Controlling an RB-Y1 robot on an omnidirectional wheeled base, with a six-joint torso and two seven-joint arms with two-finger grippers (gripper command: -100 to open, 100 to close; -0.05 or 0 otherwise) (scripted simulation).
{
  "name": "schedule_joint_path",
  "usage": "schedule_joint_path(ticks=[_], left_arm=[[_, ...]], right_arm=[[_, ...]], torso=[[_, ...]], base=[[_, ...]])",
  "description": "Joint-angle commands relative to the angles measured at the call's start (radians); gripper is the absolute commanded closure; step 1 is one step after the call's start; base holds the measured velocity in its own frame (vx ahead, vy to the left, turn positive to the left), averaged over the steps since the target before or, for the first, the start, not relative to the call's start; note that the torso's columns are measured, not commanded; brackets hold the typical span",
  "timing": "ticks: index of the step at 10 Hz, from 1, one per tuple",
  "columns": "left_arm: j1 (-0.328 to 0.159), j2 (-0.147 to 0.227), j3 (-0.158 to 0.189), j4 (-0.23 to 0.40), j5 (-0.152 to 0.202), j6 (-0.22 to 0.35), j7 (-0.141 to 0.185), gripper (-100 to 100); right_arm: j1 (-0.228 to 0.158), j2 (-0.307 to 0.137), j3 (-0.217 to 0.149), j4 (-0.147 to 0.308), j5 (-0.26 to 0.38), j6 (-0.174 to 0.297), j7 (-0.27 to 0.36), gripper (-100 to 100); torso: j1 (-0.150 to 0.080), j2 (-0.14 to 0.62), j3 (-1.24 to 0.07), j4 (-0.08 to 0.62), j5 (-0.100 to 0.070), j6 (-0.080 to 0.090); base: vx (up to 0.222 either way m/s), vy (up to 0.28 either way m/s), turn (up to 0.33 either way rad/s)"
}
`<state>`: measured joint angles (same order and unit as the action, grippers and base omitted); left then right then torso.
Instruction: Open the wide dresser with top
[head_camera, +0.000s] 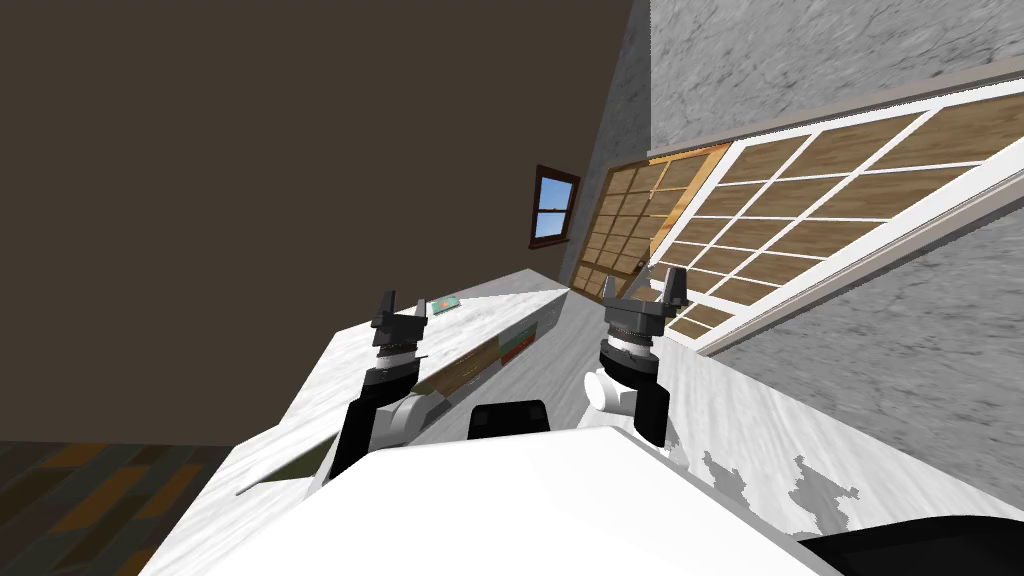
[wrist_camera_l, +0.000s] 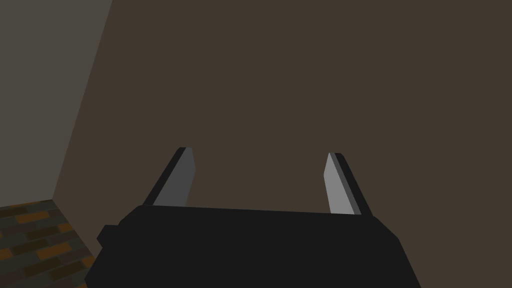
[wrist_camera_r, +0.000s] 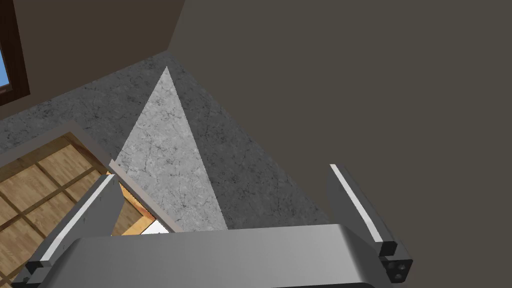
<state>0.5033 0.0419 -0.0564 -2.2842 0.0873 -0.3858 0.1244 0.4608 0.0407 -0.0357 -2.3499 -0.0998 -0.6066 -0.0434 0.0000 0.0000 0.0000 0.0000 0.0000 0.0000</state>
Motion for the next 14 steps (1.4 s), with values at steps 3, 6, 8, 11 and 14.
schedule_joint_path(ticks=[3, 6, 8, 11, 14], left_arm=[[0.000, 0.000, 0.000, 0.000, 0.000, 0.000, 0.000, 0], [0.000, 0.000, 0.000, 0.000, 0.000, 0.000, 0.000, 0], [0.000, 0.000, 0.000, 0.000, 0.000, 0.000, 0.000, 0], [-0.008, 0.045, 0.000, 0.045, 0.003, -0.020, 0.001, -100], [-0.019, 0.079, -0.001, 0.113, 0.007, -0.052, 0.002, -100]], right_arm=[[0.000, 0.000, 0.000, 0.000, 0.000, 0.000, 0.000, 0], [0.000, 0.000, 0.000, 0.000, 0.000, 0.000, 0.000, 0], [0.000, 0.000, 0.000, 0.000, 0.000, 0.000, 0.000, 0], [0.000, 0.000, 0.000, 0.000, 0.000, 0.000, 0.000, 0], [0.000, 0.000, 0.000, 0.000, 0.000, 0.000, 0.000, 0]], torso=[[0.000, 0.175, -0.351, 0.176, 0.000, 0.000], [0.000, 0.396, -0.792, 0.396, 0.000, 0.000], [0.000, 0.544, -1.087, 0.544, 0.000, 0.000], [-0.002, 0.723, -1.452, 0.724, 0.000, 0.000], [-0.001, 0.735, -1.477, 0.737, 0.000, 0.000]], base=[[0.000, 0.000, 0.000], [0.000, 0.000, 0.000], [0.000, 0.000, 0.000], [0.035, -0.034, 0.037], [0.081, -0.086, 0.063]])
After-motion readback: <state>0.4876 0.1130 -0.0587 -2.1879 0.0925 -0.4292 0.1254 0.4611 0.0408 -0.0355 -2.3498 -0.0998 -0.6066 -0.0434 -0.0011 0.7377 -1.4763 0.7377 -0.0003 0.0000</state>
